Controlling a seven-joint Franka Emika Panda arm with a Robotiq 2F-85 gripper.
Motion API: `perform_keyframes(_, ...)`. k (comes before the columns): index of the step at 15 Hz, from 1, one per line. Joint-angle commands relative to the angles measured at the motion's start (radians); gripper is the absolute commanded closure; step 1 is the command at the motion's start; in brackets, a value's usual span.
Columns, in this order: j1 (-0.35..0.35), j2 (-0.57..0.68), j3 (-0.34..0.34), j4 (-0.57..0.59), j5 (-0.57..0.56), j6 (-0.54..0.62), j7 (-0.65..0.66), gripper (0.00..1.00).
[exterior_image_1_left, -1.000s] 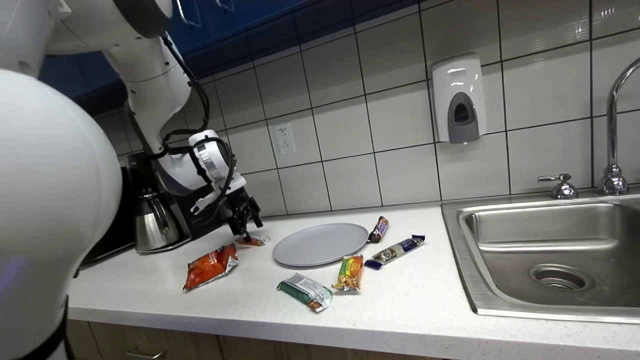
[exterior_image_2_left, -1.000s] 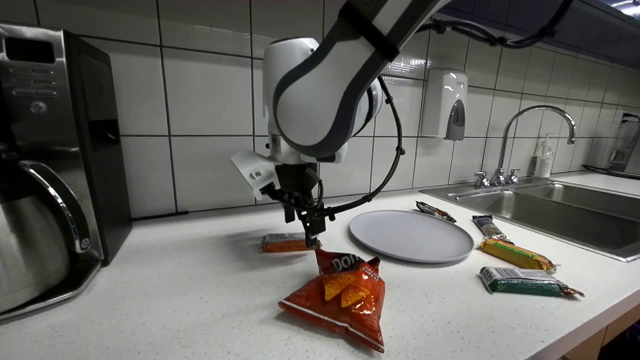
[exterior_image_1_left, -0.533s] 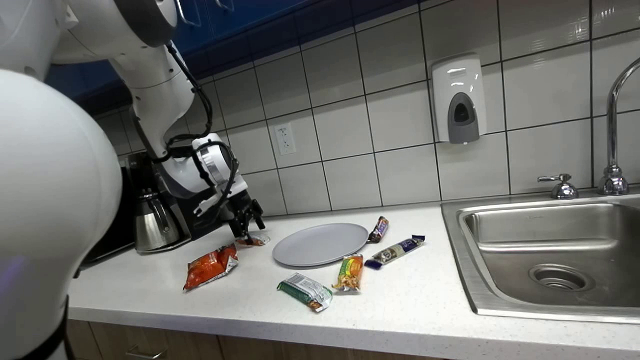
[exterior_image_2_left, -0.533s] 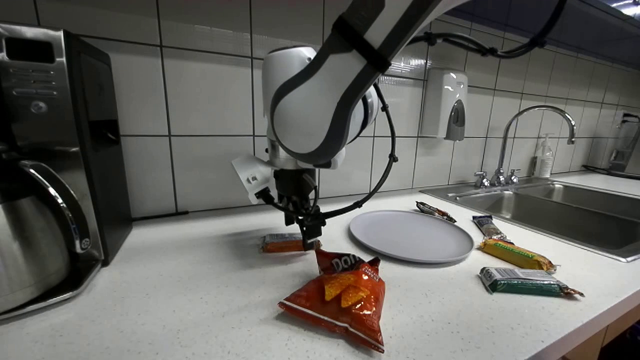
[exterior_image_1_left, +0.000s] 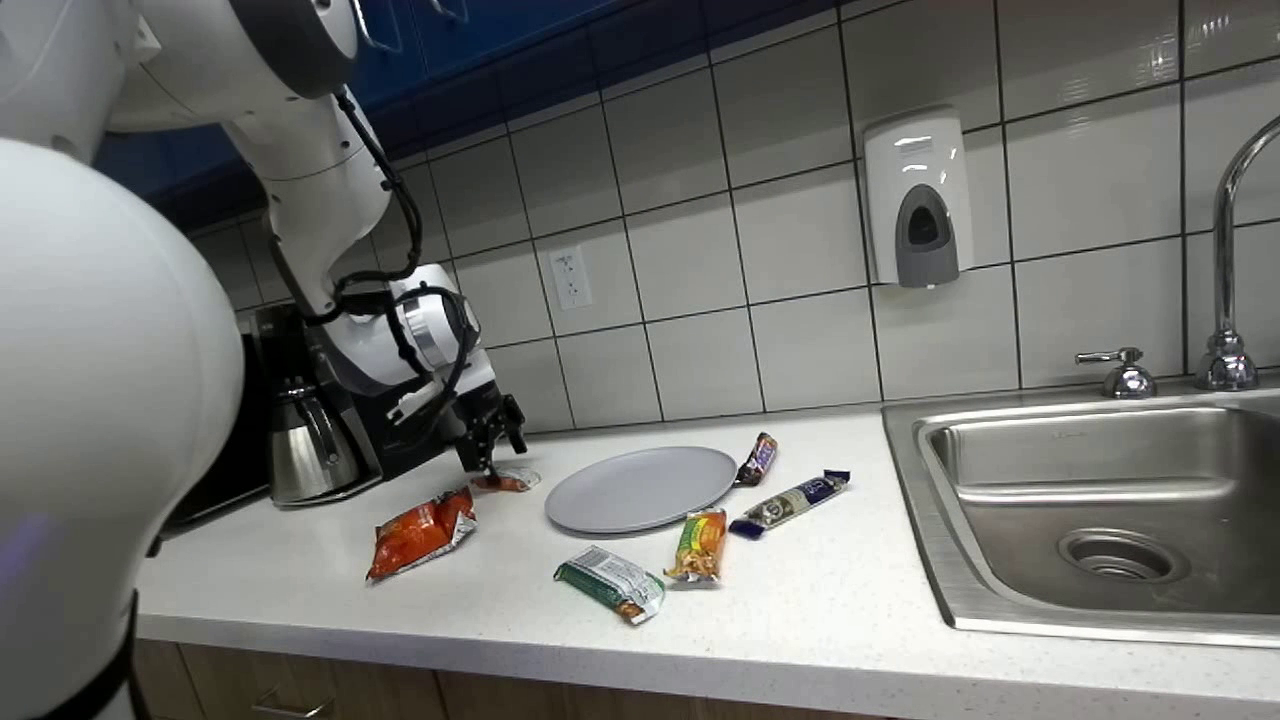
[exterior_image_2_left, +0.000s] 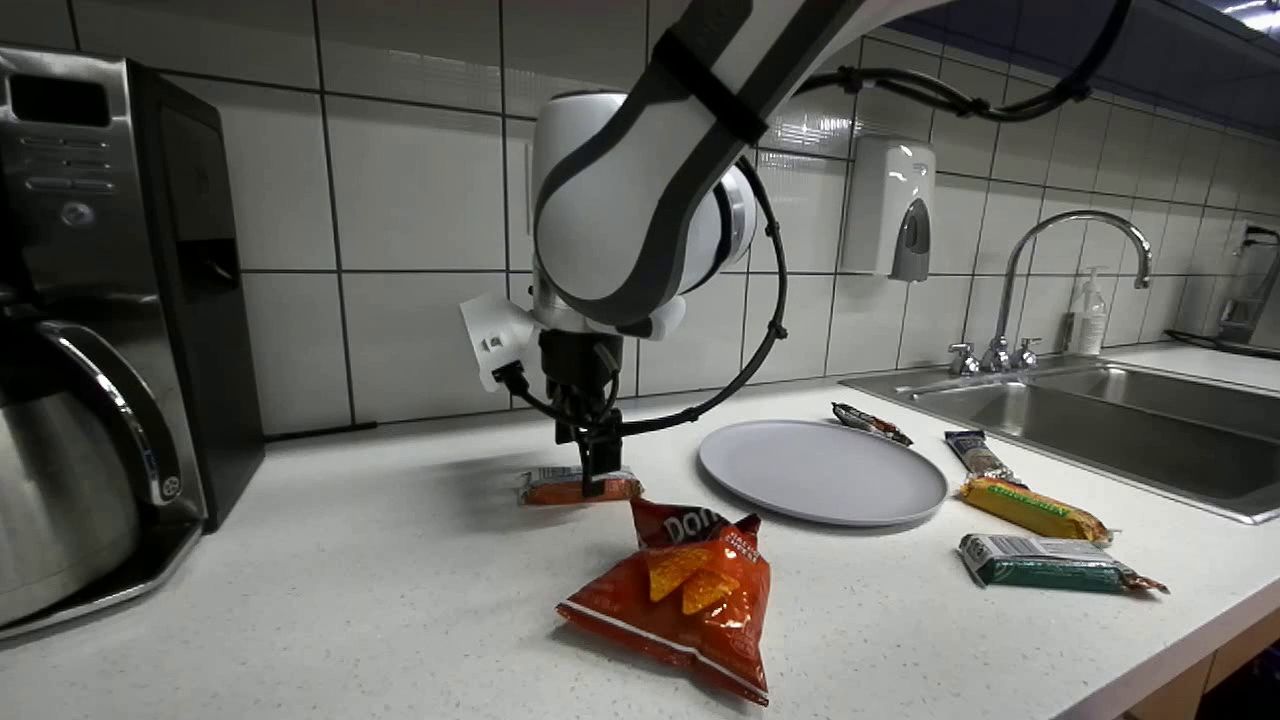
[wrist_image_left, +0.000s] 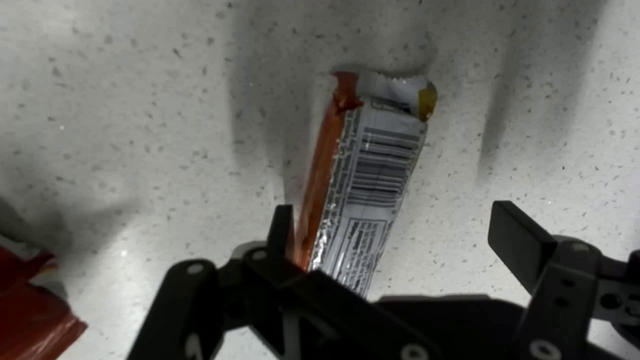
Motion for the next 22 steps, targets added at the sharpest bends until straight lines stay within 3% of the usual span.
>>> perform_keyframes(1,-0.019,0.011,0.013,0.011,0.041,0.039,-0.006,0.0)
perform_keyframes(3,-0.022,0.011,0.015,0.007,0.06,0.045,-0.011,0.0)
perform_keyframes(4,-0.023,0.012,0.015,0.006,0.067,0.045,-0.012,0.25)
perform_keyframes(5,-0.023,0.012,0.015,0.006,0.073,0.044,-0.013,0.26)
perform_keyframes(12,-0.025,0.008,0.016,0.003,0.086,0.038,-0.026,0.81)
perform_keyframes(13,-0.025,0.006,0.016,0.002,0.085,0.038,-0.028,0.84)
perform_keyframes(22,-0.038,-0.05,0.059,-0.036,0.098,0.012,-0.137,0.84)
